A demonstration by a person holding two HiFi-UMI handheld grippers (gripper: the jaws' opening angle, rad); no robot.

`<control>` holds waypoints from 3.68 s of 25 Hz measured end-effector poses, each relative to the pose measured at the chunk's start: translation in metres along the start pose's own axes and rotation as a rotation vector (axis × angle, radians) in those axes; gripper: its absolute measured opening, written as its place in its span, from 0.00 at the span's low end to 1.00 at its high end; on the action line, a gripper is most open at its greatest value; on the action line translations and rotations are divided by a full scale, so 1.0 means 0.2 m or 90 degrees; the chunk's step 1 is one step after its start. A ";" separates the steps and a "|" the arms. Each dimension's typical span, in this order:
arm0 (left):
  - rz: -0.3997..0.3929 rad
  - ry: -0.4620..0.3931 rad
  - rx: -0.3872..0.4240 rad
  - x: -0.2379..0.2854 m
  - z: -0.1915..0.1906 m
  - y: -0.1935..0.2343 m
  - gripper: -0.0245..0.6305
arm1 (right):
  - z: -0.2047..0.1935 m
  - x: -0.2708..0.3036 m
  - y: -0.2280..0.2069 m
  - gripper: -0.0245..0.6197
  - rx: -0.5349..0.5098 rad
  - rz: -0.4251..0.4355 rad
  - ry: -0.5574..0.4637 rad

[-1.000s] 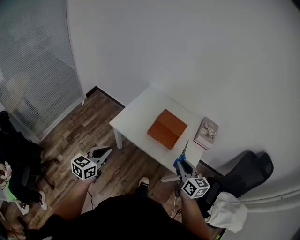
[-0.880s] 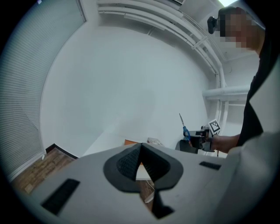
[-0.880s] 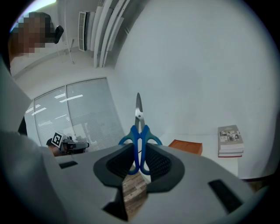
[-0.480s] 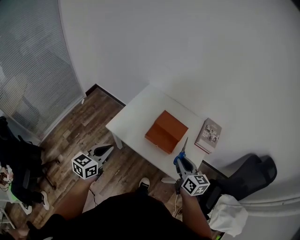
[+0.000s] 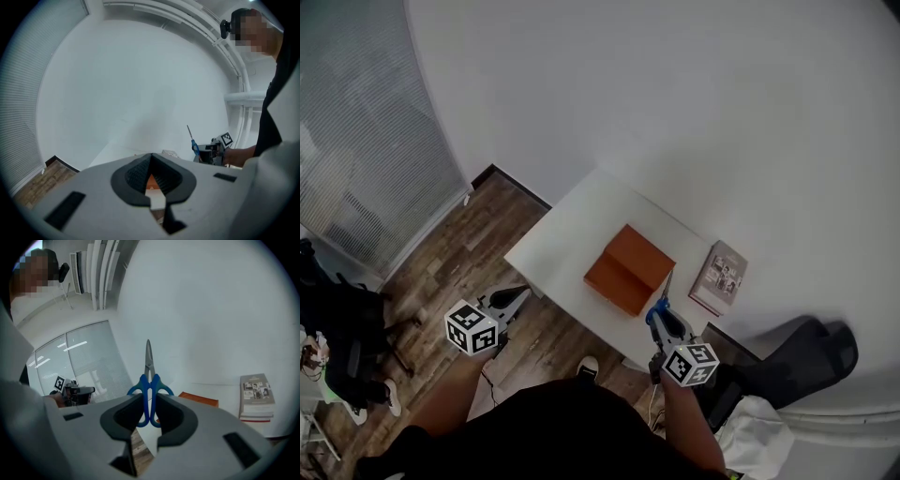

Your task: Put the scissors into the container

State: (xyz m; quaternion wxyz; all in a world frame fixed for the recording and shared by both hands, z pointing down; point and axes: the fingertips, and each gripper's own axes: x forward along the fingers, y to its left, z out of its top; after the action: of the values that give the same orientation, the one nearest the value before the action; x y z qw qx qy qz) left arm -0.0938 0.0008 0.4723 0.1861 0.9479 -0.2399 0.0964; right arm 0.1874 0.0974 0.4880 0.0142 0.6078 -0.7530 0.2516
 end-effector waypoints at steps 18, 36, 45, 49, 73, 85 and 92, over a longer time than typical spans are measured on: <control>0.054 -0.021 -0.001 0.25 0.12 -0.02 0.05 | -0.03 0.25 -0.27 0.17 0.001 0.067 0.068; 0.029 -0.020 -0.017 0.38 0.10 0.09 0.05 | 0.00 0.38 -0.31 0.17 -0.017 0.057 0.105; 0.020 -0.012 -0.022 0.44 0.14 0.25 0.05 | -0.10 0.55 -0.38 0.17 -0.023 0.034 0.144; 0.019 -0.010 -0.028 0.46 0.15 0.33 0.05 | -0.18 0.63 -0.41 0.17 -0.036 0.019 0.170; 0.047 0.011 -0.059 0.40 0.10 0.66 0.05 | -0.77 0.90 -0.54 0.17 -0.121 -0.010 0.372; 0.056 0.025 -0.073 0.41 0.08 0.77 0.05 | -0.95 0.97 -0.63 0.17 -0.151 -0.028 0.462; 0.057 0.032 -0.072 0.44 0.09 0.81 0.05 | -1.03 1.02 -0.66 0.17 -0.178 -0.026 0.520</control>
State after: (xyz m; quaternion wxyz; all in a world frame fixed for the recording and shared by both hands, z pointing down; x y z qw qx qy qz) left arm -0.0958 -0.1758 0.5303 0.2406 0.9215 -0.2826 0.1145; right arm 0.1964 -0.0242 0.7825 0.3984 0.4651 -0.7004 0.3665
